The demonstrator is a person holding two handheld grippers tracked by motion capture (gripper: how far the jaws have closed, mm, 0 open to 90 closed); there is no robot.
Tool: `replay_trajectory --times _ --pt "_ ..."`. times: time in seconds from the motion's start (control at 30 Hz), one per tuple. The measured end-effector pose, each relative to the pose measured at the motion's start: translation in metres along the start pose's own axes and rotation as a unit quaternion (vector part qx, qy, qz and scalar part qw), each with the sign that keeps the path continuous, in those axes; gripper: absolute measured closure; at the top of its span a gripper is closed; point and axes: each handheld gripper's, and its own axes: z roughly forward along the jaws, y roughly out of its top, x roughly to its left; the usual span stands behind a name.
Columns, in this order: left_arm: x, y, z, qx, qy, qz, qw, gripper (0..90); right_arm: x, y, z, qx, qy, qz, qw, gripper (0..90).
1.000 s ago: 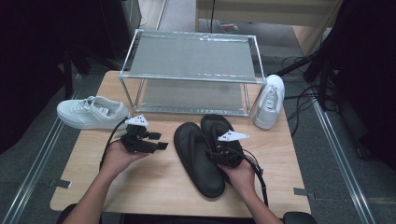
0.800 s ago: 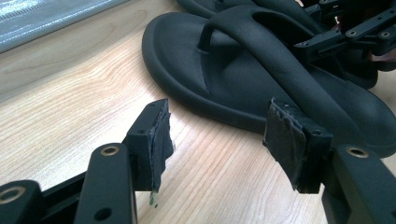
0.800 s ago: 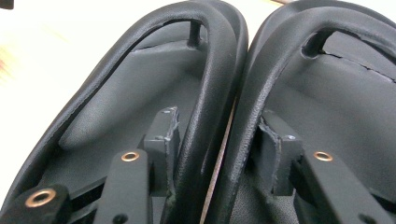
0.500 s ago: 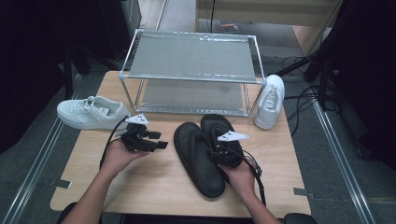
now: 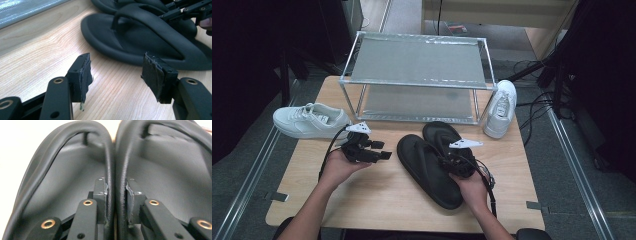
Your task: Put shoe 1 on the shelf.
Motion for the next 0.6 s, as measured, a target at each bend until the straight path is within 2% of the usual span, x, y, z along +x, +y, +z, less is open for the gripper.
replay_trajectory --times 0.07,0.17,0.37,0.5,0.6 --pt "0.000 0.000 0.000 0.001 0.003 0.000 1.0000 40.8 -0.001 0.001 -0.002 -0.003 0.001 -0.002 1.0000 75.5" --pt "-0.001 0.000 0.000 0.001 0.004 -0.001 1.0000 40.8 -0.004 0.003 -0.005 -0.008 0.008 0.009 0.9999 75.5" --pt "-0.001 -0.001 -0.001 0.004 -0.001 -0.002 1.0000 40.5 -0.005 0.008 -0.008 -0.013 0.009 0.005 0.9999 75.5" --pt "-0.001 -0.004 -0.005 -0.003 0.002 -0.007 1.0000 40.5 -0.006 0.012 -0.010 -0.019 0.012 0.003 0.9997 75.6" --pt "-0.002 -0.007 -0.007 0.001 0.006 -0.005 1.0000 40.4 -0.007 0.016 -0.010 -0.021 0.016 0.005 0.9996 75.6"
